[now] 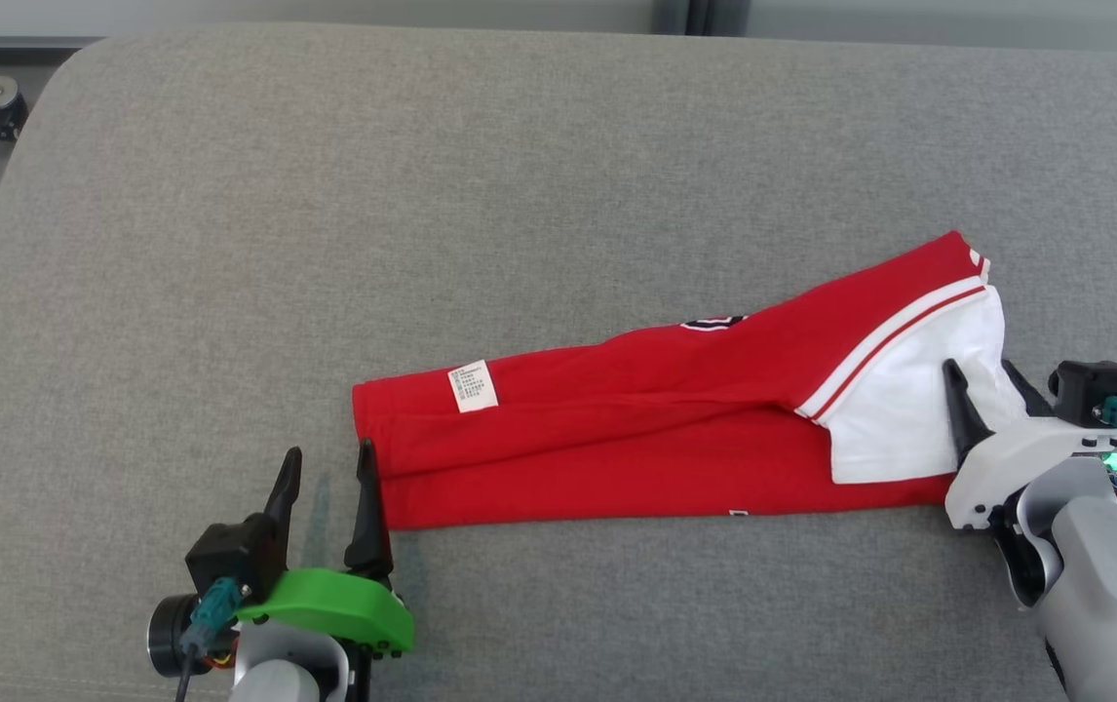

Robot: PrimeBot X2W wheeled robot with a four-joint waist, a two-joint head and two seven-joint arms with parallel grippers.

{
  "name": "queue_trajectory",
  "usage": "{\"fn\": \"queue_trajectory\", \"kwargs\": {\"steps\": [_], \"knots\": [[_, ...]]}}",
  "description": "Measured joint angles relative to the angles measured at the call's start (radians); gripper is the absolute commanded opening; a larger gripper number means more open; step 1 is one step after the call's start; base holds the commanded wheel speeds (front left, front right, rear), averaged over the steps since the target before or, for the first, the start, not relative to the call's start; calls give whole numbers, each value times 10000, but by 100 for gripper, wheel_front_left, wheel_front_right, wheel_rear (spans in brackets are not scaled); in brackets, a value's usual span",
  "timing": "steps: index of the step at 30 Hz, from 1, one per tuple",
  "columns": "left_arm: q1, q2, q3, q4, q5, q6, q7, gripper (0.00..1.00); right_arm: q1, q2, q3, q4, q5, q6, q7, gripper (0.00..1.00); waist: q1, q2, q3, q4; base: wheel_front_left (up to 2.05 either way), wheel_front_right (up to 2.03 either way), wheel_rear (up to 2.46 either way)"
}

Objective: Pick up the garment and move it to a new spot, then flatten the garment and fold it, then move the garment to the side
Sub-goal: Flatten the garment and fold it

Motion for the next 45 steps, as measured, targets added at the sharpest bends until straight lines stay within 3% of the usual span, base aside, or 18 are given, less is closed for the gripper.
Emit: {"fn": "queue_trajectory", "kwargs": {"steps": [6, 10, 12, 16, 20, 25, 35, 37, 38, 39, 42, 45], "knots": [[9, 2, 15, 56, 21, 17, 0, 100, 1, -357, -368, 245, 117, 94, -424, 0, 0, 0, -58, -238, 0, 0, 0], [13, -4, 23, 82, 38, -6, 0, 100, 183, -947, -1705, -688, -518, 46, -408, 0, 0, 1, -190, -554, 0, 0, 0], [14, -6, 8, 132, 40, -27, 0, 100, 308, -731, -2313, -1636, -844, 44, -410, 0, 0, 1, -266, -696, 0, 0, 0], [49, -6, -82, 167, 36, -27, 0, 100, 862, 84, -2339, -3189, -1164, 44, -410, 0, 0, 1, -476, -837, 0, 0, 0], [84, -4, -138, 234, 23, -38, 0, 100, 1178, 656, -1181, -4483, -986, 42, -410, 0, 0, 0, -674, -890, 0, 0, 0], [121, -4, -226, 339, 19, -102, 0, 100, 1276, 949, 1185, -5164, -311, 42, -412, 0, 0, 0, -793, -742, 0, 0, 0], [287, 0, -476, 523, -56, -159, 0, 100, 269, 1450, 4913, -3787, 744, 42, -383, 0, 0, 0, -904, 8, 0, 0, 0], [343, -2, -495, 566, -58, -173, 0, 100, 35, 1544, 5342, -3576, 1009, 42, -383, 44, 0, 1, -940, 153, 0, 0, 0], [374, -2, -495, 583, -58, -176, 0, 100, -87, 1593, 5484, -3478, 1162, 42, -383, 77, 0, 0, -964, 225, 0, 0, 0], [397, 0, -487, 591, -56, -176, 0, 100, -180, 1618, 5568, -3361, 1277, 42, -393, 100, 0, 0, -993, 282, 0, 0, 0], [472, -2, -453, 604, -56, -150, 0, 100, -269, 1626, 5586, -3379, 1528, 42, -395, 100, 0, 0, -1106, 353, 0, 0, 0], [480, 6, -328, 558, -29, -109, 0, 100, -277, 1641, 4909, -3367, 1185, 42, -395, 100, 0, 0, -1180, 270, 0, 0, 0]]}}
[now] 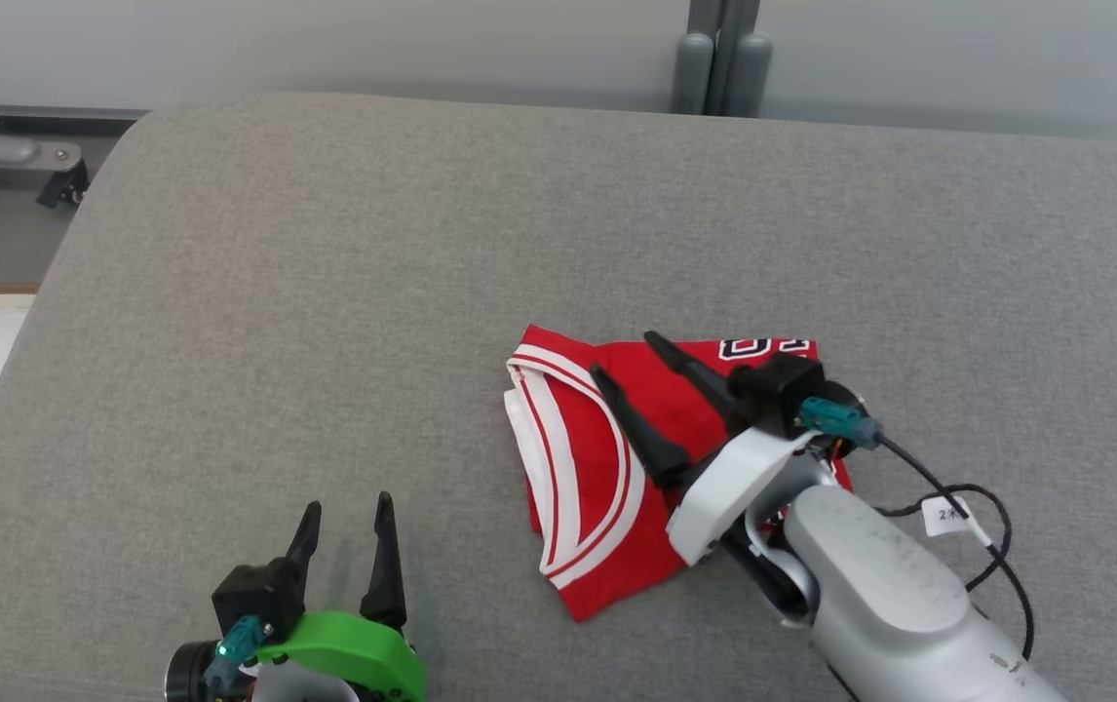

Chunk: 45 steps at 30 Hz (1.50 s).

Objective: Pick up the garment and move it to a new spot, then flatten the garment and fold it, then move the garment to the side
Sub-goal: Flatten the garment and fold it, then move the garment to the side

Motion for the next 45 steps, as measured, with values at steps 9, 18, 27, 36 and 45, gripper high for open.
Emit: {"fn": "queue_trajectory", "kwargs": {"steps": [9, 18, 27, 36, 45], "knots": [[2, -4, 261, -366, 639, -36, 0, 100, 1350, -127, -3753, -414, -2575, 0, -2, 100, 0, 0, -218, -626, 0, 0, 0], [402, -6, 692, -828, 1517, -59, 0, 100, 2724, -61, -5705, -598, -3545, 0, -4, 100, 0, 0, -645, -1286, 0, 0, 0], [1070, -6, 918, -901, 2023, -176, 0, 100, 3677, -44, -6270, -372, -3701, 2, -4, 100, 0, 0, -1248, -1570, 0, 0, 0], [1245, -6, 951, -1057, 2027, -263, 0, 100, 3817, -36, -5839, -169, -3576, 0, -4, 100, 0, 0, -1234, -1524, 0, 0, 0], [495, -8, 430, -1057, 1524, -408, 0, 100, 1430, -23, -4362, 702, -3093, 2, -19, 100, 0, 0, -349, -1245, 0, 0, 0]]}}
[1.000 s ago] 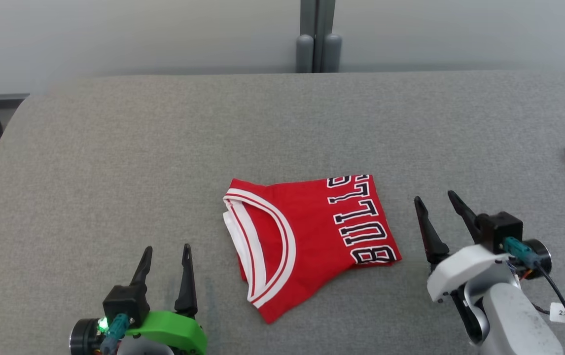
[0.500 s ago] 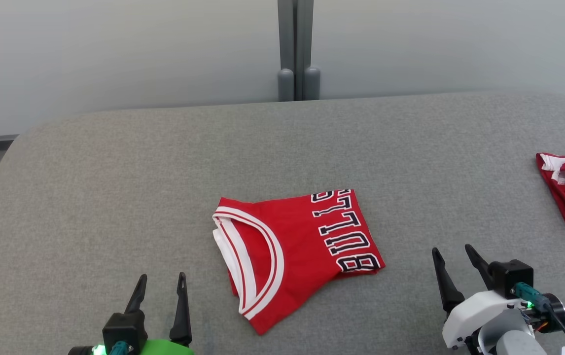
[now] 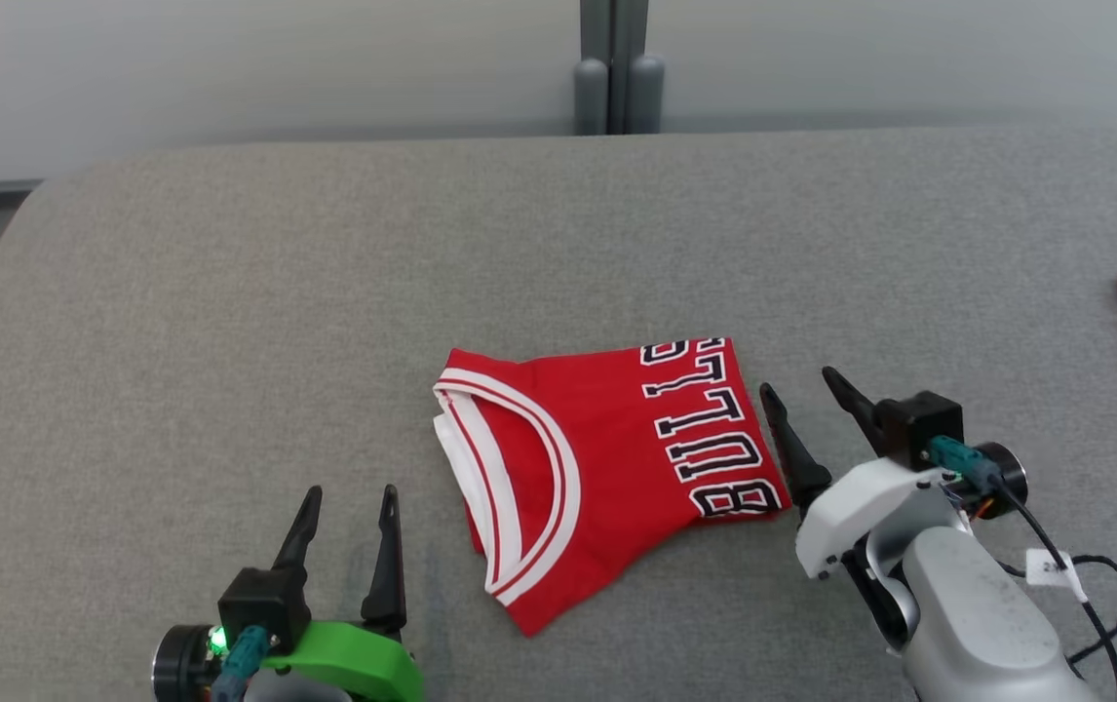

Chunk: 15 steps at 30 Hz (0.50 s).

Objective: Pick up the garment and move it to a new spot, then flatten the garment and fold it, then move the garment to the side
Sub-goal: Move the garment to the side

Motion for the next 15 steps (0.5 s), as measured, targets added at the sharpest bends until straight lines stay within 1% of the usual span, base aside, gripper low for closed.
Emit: {"fn": "queue_trajectory", "kwargs": {"steps": [4, 6, 7, 8, 10, 11, 15], "knots": [[-244, -4, -234, 90, -63, -12, 0, 100, -747, 2, 583, 1553, 257, 0, 50, 100, 0, 0, 352, 290, 0, 0, 0], [-310, 4, -297, 140, -104, 8, 0, 100, -916, 2, 922, 2474, 368, -2, 305, 100, 0, 0, 483, 490, 0, 0, 0], [-312, 4, -330, 161, -121, 23, 0, 100, -948, 4, 1118, 2824, 391, -2, 389, 79, 0, 0, 540, 581, 0, 0, 0], [-311, 4, -353, 188, -125, 36, 0, 100, -987, 8, 1198, 3005, 485, -2, 385, 36, 0, 0, 579, 643, 0, 0, 0], [-308, 4, -341, 203, -132, 71, 0, 100, -1137, -21, 1377, 3348, 742, -2, 257, 0, 0, 0, 666, 730, 0, 0, 0], [-302, 6, -313, 207, -132, 75, 0, 100, -1178, -25, 1394, 3459, 769, 0, 186, 0, 0, 0, 682, 720, 0, 0, 0], [-231, 4, -127, 186, -40, 56, 0, 100, -1343, 105, 915, 3873, 617, 59, -58, 0, 0, 0, 740, 461, 0, 0, 0]]}}
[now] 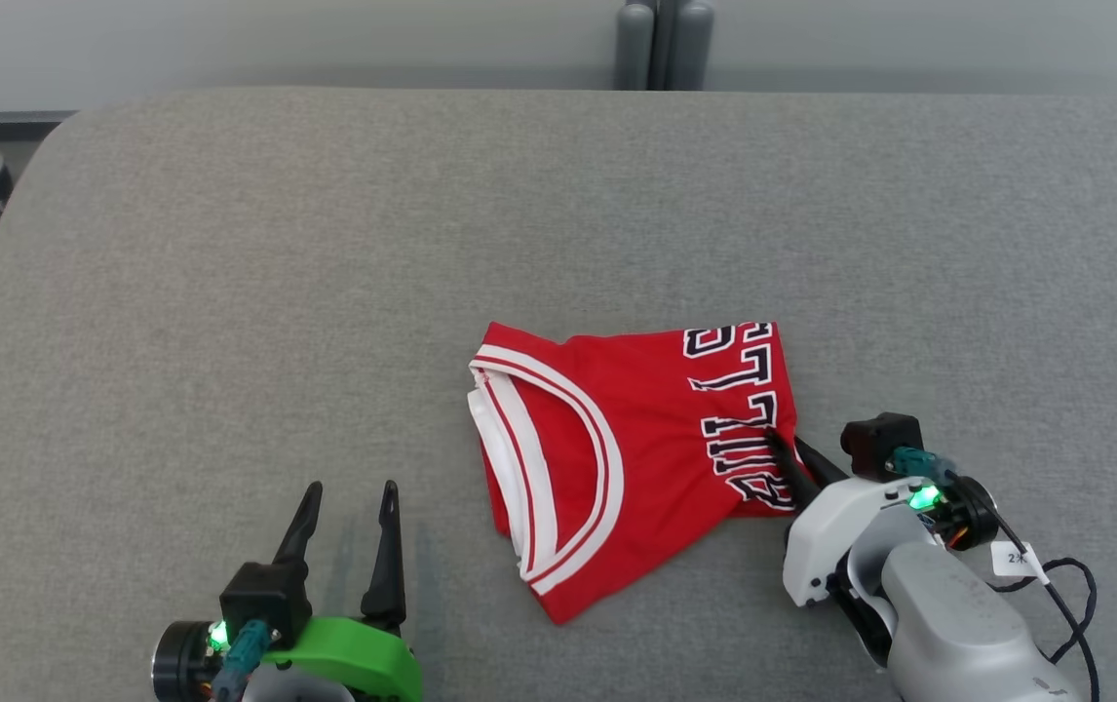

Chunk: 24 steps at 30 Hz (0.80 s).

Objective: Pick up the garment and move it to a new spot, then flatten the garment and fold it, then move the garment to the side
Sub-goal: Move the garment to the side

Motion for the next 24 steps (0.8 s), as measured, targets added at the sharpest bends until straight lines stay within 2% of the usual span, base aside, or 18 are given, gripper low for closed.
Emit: {"fn": "queue_trajectory", "kwargs": {"steps": [7, 24], "knots": [[50, 0, 84, -148, 63, -82, 0, 100, 241, -226, -915, -428, -447, -13, -23, 0, 0, 0, 69, -1050, 0, 0, 0], [-524, -12, -339, -27, 418, -426, 0, 100, 1036, -144, -1689, -1367, -631, -56, 50, 0, 0, 1, 8, -5257, 0, 0, 0]]}}
